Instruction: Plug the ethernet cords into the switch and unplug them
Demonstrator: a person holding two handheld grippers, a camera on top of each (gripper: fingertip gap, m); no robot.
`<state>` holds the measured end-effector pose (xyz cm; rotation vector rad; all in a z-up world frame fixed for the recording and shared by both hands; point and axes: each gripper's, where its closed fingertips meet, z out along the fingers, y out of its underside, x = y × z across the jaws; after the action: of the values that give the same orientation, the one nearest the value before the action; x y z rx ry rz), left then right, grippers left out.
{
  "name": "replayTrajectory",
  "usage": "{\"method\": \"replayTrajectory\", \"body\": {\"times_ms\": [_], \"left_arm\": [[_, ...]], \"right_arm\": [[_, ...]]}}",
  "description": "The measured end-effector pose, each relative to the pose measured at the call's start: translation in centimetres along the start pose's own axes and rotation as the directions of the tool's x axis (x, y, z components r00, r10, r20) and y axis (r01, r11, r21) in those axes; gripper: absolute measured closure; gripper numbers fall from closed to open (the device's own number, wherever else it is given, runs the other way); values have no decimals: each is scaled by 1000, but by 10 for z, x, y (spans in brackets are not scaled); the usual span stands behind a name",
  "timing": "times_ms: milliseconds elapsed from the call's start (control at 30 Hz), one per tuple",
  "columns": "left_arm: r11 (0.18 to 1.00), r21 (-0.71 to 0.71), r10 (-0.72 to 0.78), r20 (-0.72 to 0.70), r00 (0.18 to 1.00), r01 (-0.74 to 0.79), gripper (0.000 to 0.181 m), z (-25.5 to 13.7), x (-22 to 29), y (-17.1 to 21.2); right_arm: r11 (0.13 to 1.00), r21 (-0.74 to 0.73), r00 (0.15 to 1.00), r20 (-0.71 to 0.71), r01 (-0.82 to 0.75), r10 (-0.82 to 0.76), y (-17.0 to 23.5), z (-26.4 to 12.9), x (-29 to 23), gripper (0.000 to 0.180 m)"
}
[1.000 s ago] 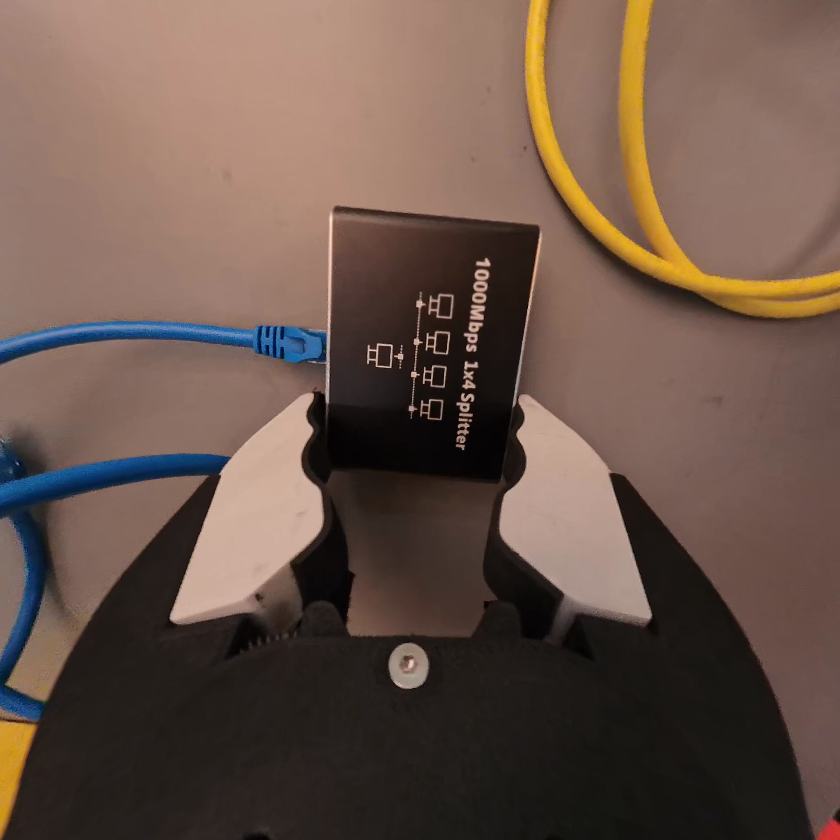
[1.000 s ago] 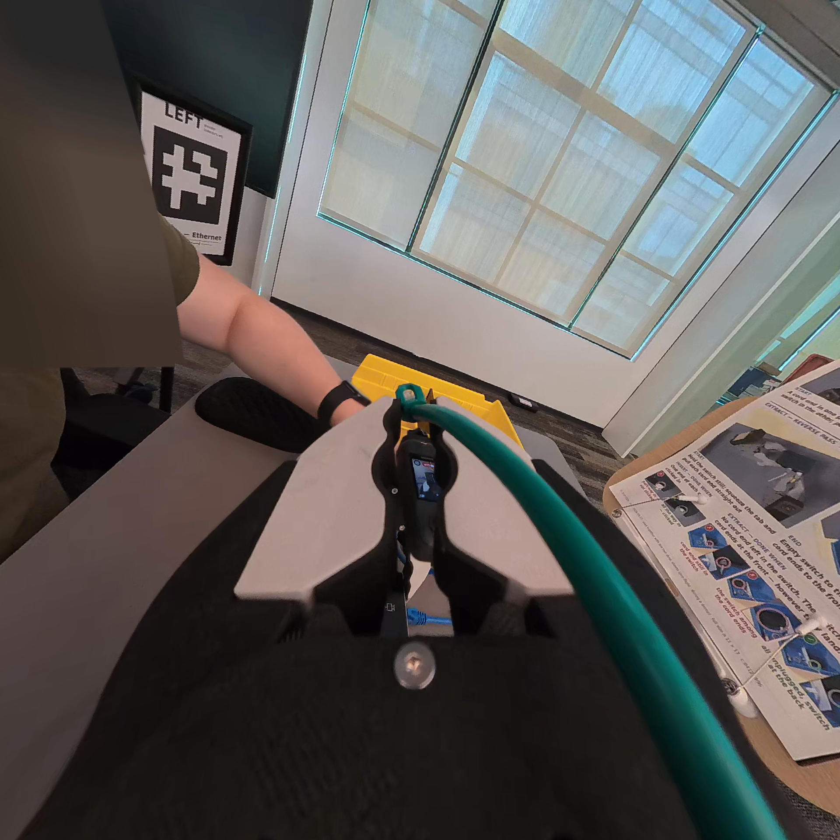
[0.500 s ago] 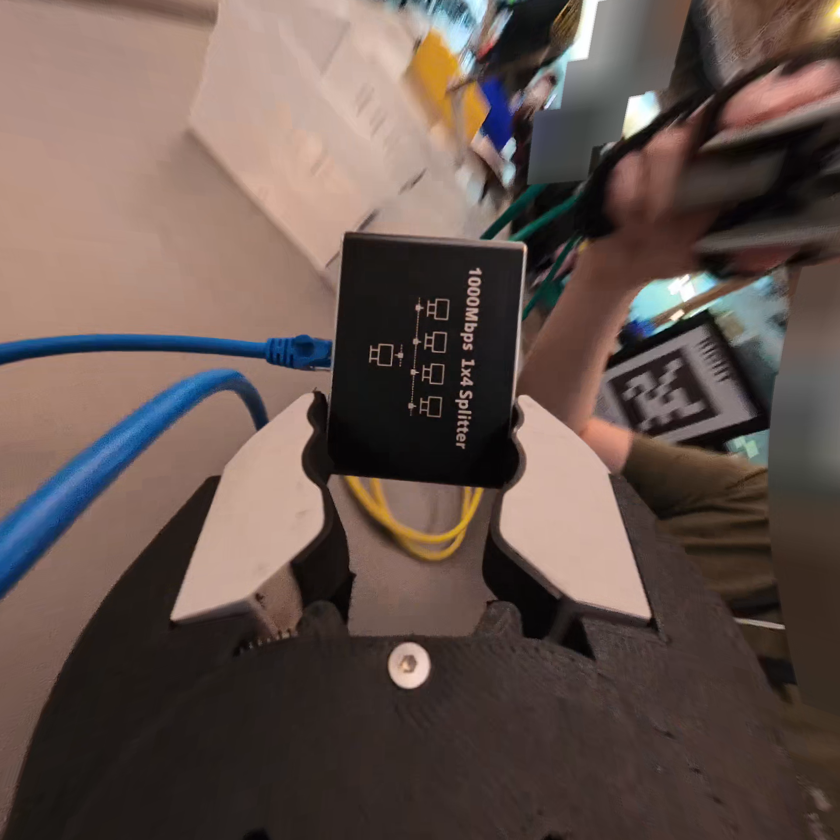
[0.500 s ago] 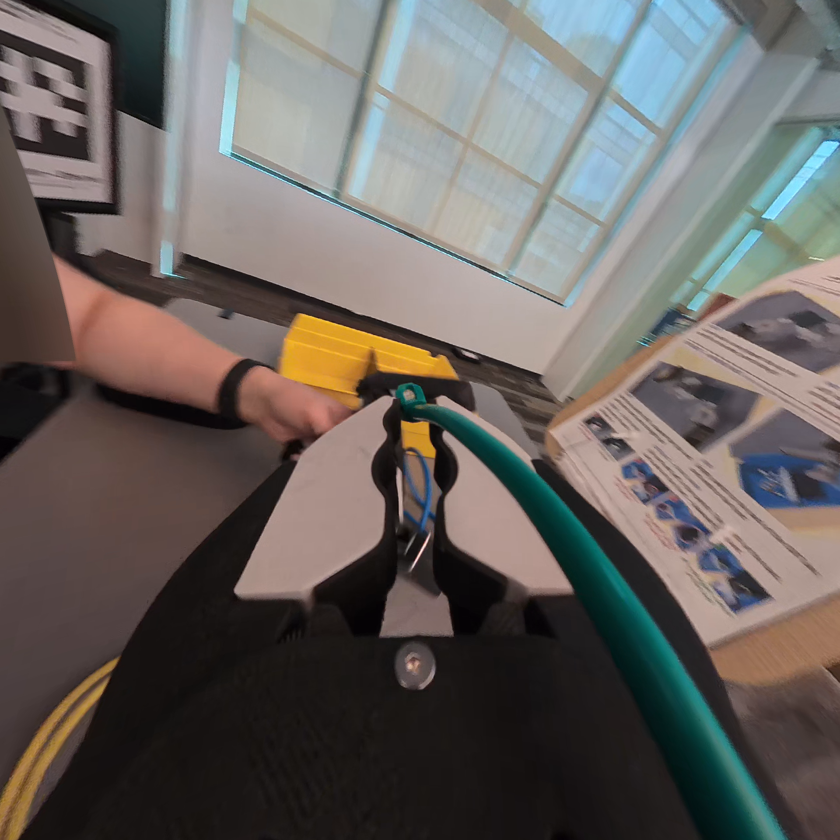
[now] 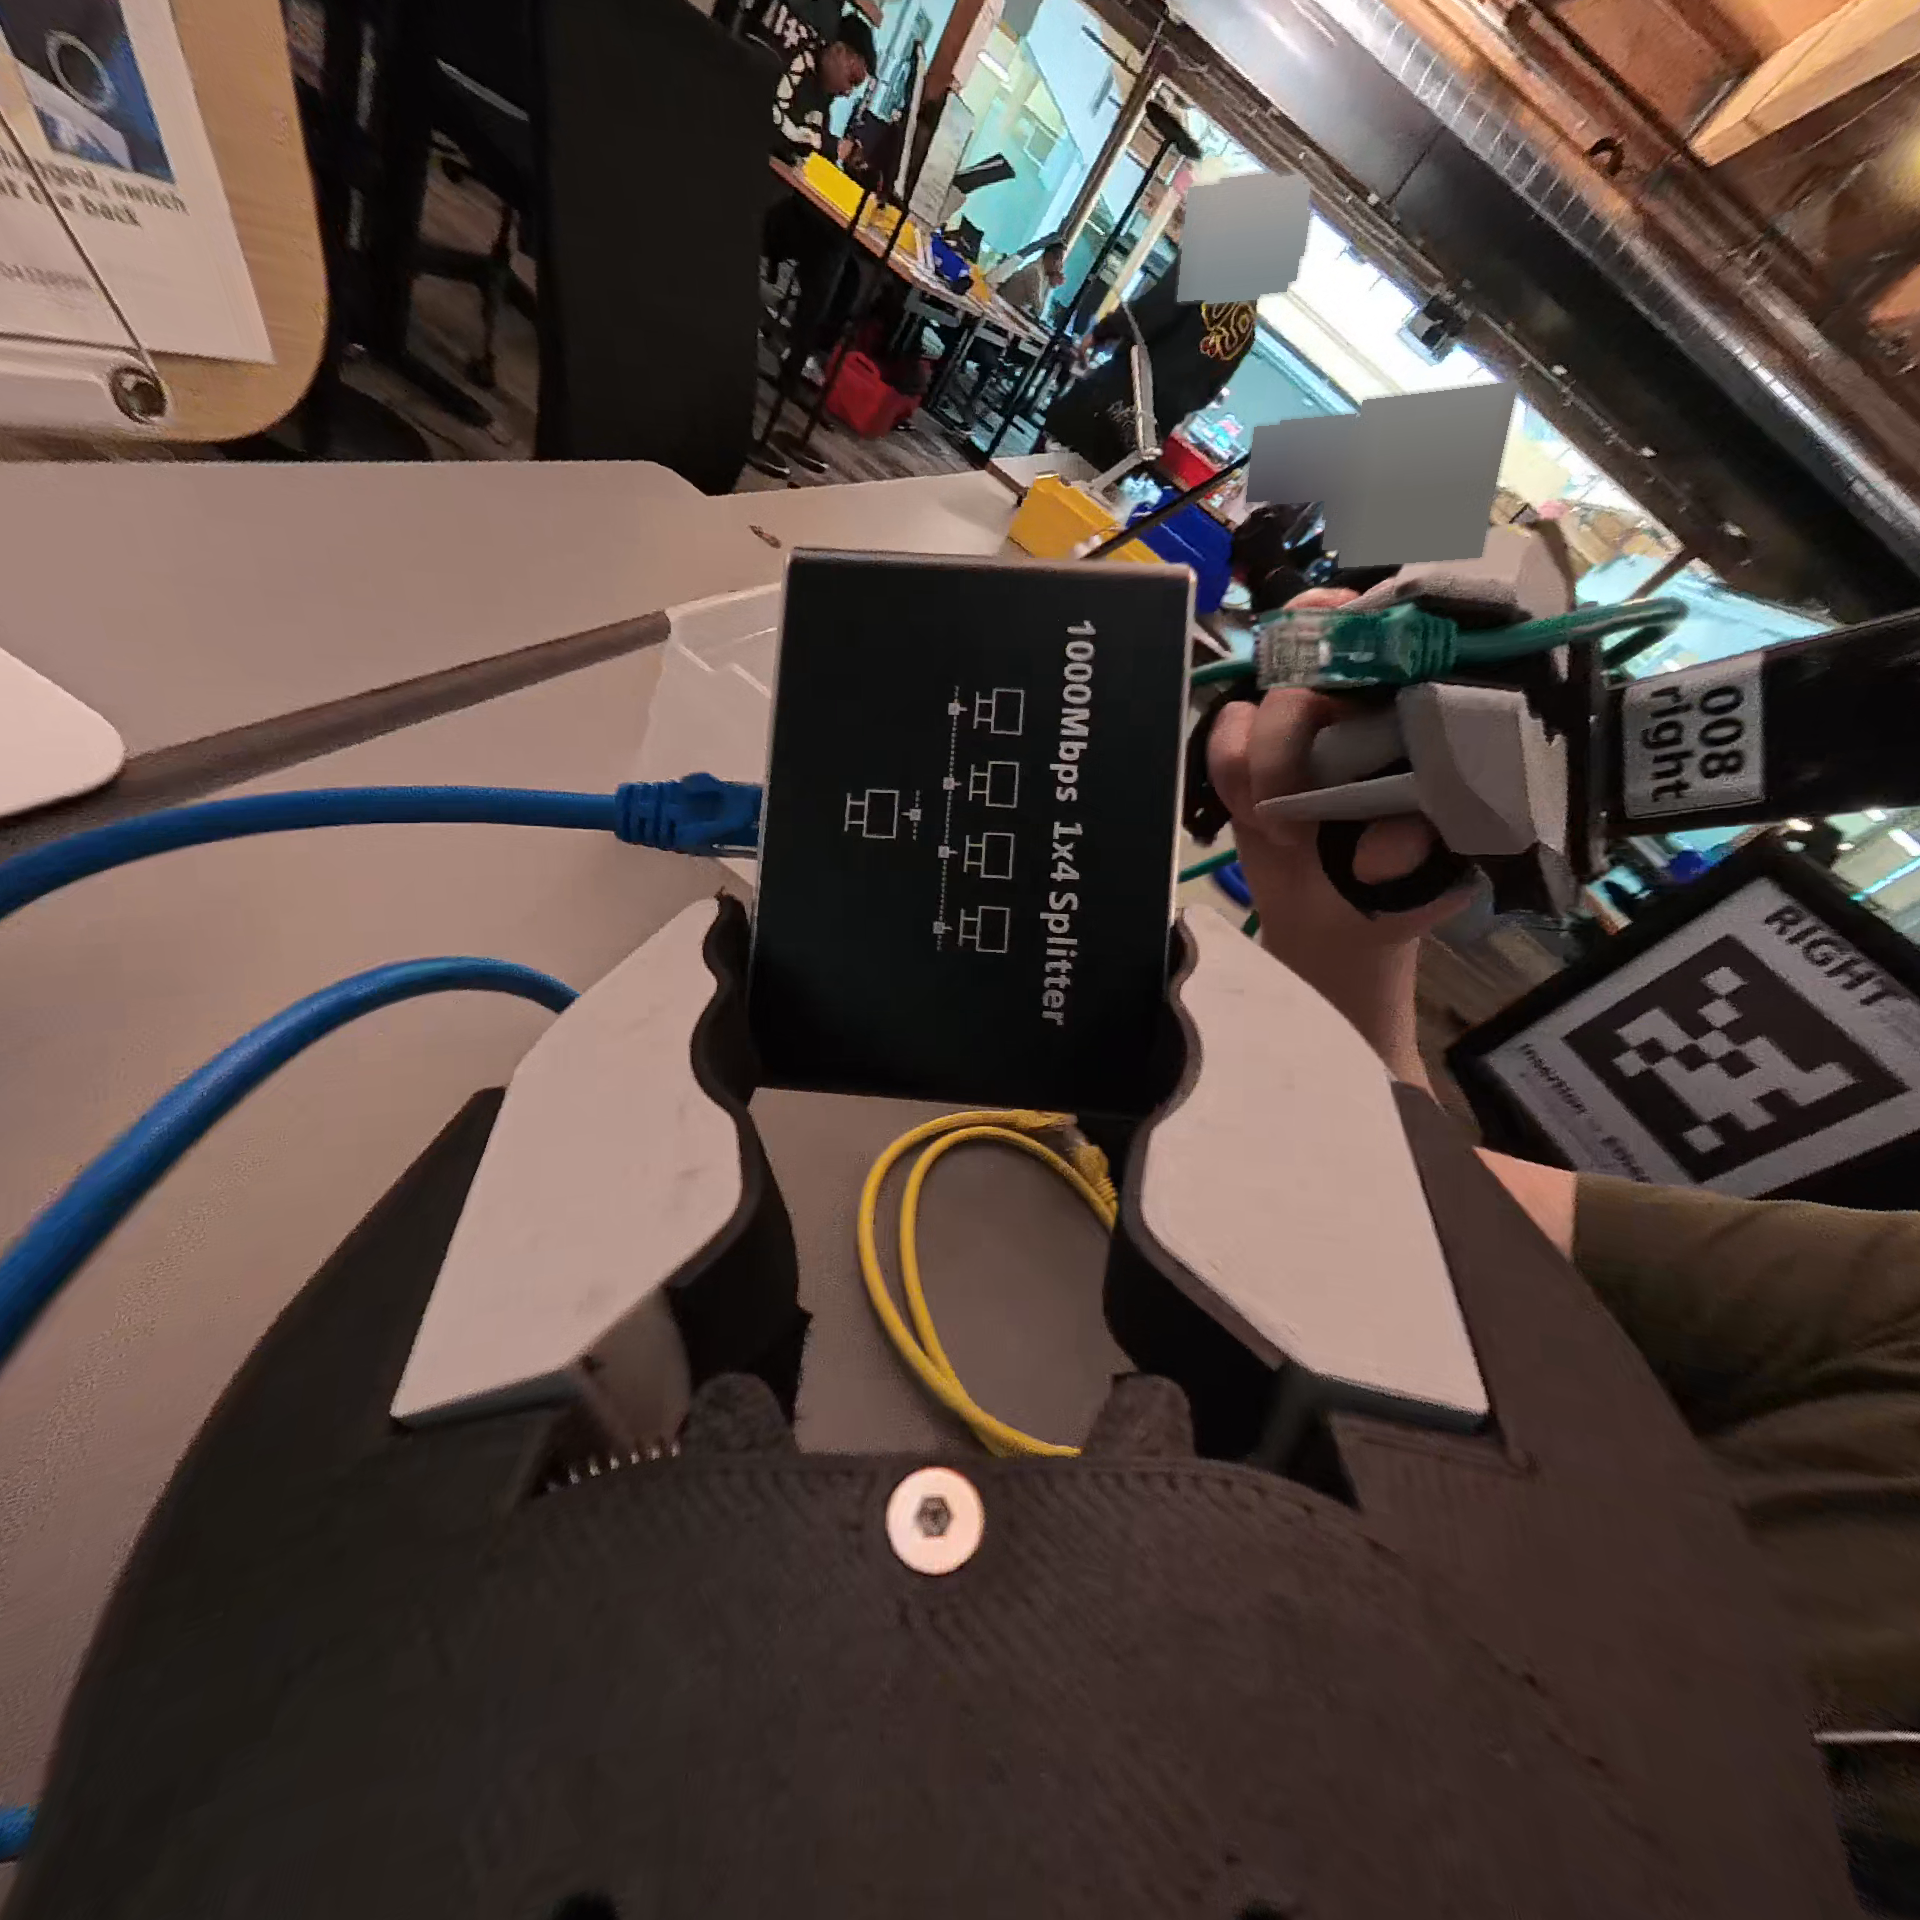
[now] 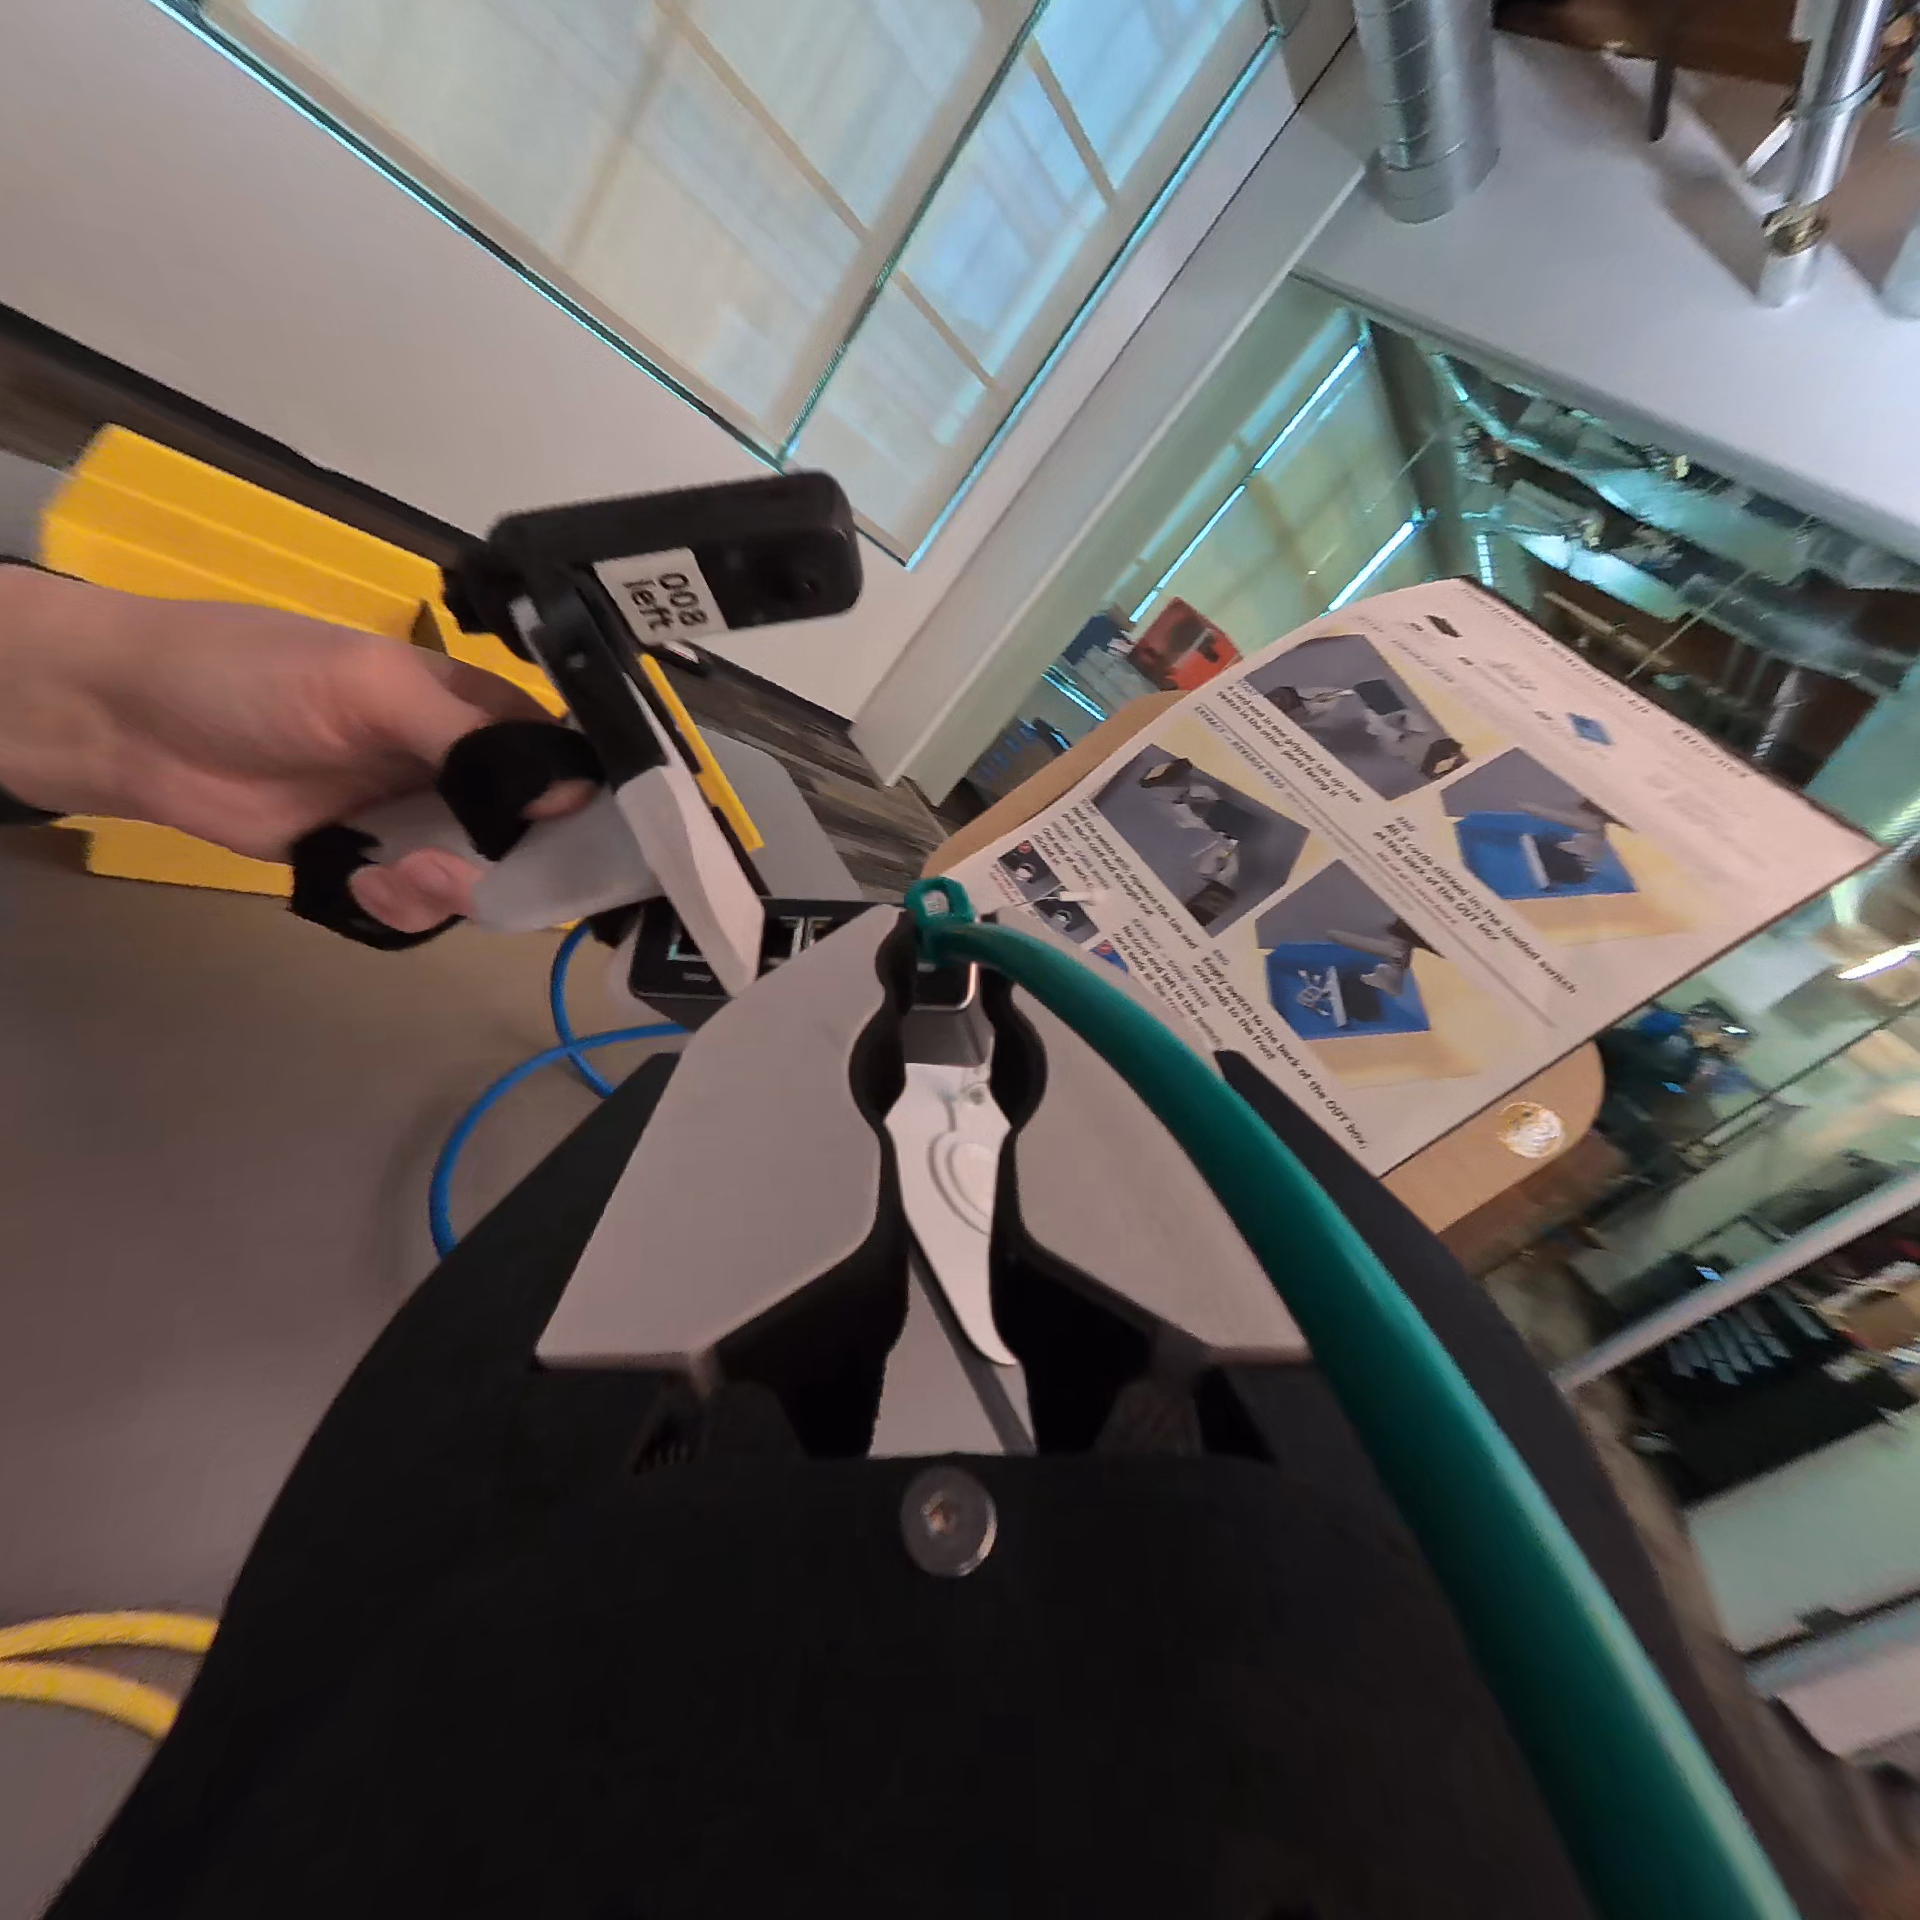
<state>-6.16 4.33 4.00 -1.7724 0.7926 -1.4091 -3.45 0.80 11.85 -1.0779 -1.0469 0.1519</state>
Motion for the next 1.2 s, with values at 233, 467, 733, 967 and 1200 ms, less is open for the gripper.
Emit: {"method": "replayTrajectory", "body": {"times_ms": [233,467,733,967,1200], "left_arm": [[1000,21,0,12,1000,0,106,-3,-2,1],[999,51,6,34,999,-8,106,-8,-4,-2],[953,166,220,190,957,-252,106,-20,6,-22],[930,220,266,147,953,-294,105,-20,21,-24],[969,211,143,-61,988,-127,102,8,24,1]], "right_arm": [[996,-56,996,50,76,-73,8,16,-24,168],[988,-109,994,13,107,-107,10,22,-27,168],[994,-110,994,-108,-1,-11,-5,24,-23,168],[993,-74,983,-148,95,-105,-20,22,-28,168],[963,-184,969,-115,197,-220,-16,25,-35,168]]}}
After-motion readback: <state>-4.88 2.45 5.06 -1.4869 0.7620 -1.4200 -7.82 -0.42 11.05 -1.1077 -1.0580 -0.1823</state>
